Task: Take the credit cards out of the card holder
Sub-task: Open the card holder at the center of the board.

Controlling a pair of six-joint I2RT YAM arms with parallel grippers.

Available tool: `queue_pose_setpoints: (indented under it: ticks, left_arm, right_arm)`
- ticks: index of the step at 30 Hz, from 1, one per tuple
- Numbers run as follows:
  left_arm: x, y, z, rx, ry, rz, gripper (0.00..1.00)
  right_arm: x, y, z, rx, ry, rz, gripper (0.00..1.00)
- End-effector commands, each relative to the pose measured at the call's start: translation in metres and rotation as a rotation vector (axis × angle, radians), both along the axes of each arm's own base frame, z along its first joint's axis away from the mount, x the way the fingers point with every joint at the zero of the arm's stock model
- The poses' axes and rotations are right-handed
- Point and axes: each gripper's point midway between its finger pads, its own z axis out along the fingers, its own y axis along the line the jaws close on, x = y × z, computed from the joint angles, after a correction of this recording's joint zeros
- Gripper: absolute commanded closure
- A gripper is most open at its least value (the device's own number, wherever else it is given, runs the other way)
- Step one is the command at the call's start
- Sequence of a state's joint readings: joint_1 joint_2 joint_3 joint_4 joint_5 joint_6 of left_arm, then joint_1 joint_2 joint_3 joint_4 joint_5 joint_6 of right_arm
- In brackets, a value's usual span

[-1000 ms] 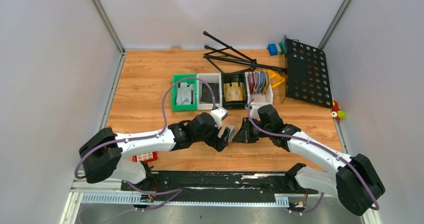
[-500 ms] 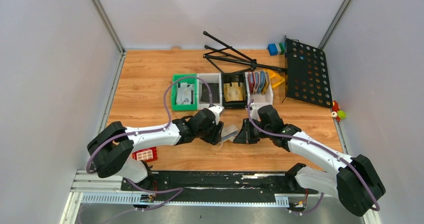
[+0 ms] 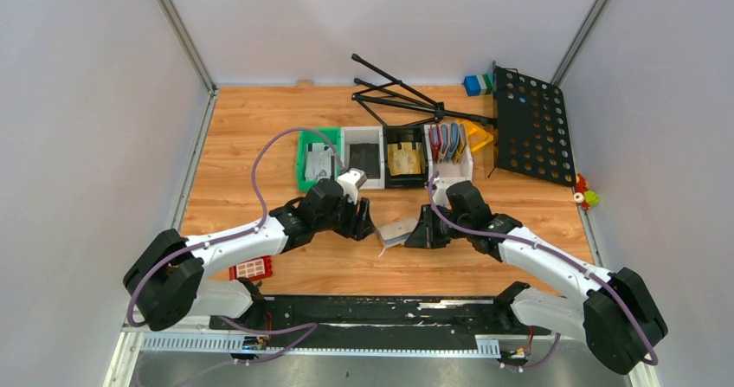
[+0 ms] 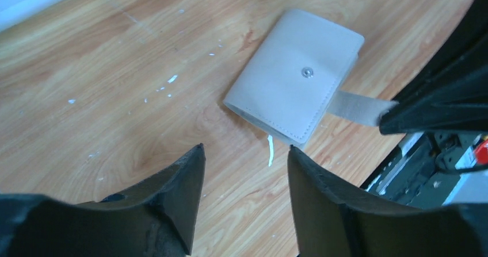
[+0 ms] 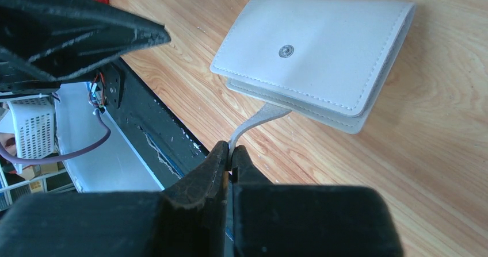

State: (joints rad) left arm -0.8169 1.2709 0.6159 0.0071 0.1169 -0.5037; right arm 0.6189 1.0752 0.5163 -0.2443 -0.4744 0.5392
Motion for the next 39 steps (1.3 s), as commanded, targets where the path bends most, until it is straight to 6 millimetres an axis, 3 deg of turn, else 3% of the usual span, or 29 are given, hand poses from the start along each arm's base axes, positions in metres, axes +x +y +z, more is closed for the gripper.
queue_pose_setpoints:
  ticks: [1,5,12,18,25,34,39]
  left_arm:
    - [-0.005,-0.018,0.024,-0.017,-0.131,-0.162,0.3]
    - [-0.009,-0.026,0.033,0.011,-0.229,-0.255,0.18]
    - [-0.016,-0.053,0.034,0.068,-0.252,-0.383,0.19]
    - [-0.018,-0.068,0.023,0.136,-0.231,-0.459,0.25]
    - [-0.02,-0.068,0.017,0.175,-0.221,-0.514,0.3]
    - [-0.009,-0.067,0.008,0.245,-0.229,-0.501,0.43]
    - [-0.005,-0.066,0.001,0.287,-0.215,-0.502,0.44]
  right_arm:
    - [0.008,0.009,0.023,0.046,-0.068,0.025,1.0]
    - [0.006,0.012,0.027,0.07,-0.062,0.036,1.0]
    - [0.006,0.015,0.03,0.086,-0.054,0.041,1.0]
    - [0.005,0.016,0.033,0.095,-0.048,0.045,1.0]
    - [0.005,0.016,0.035,0.095,-0.054,0.051,1.0]
    - [0.003,0.015,0.034,0.094,-0.049,0.052,1.0]
    - [0.004,0.015,0.034,0.09,-0.049,0.049,1.0]
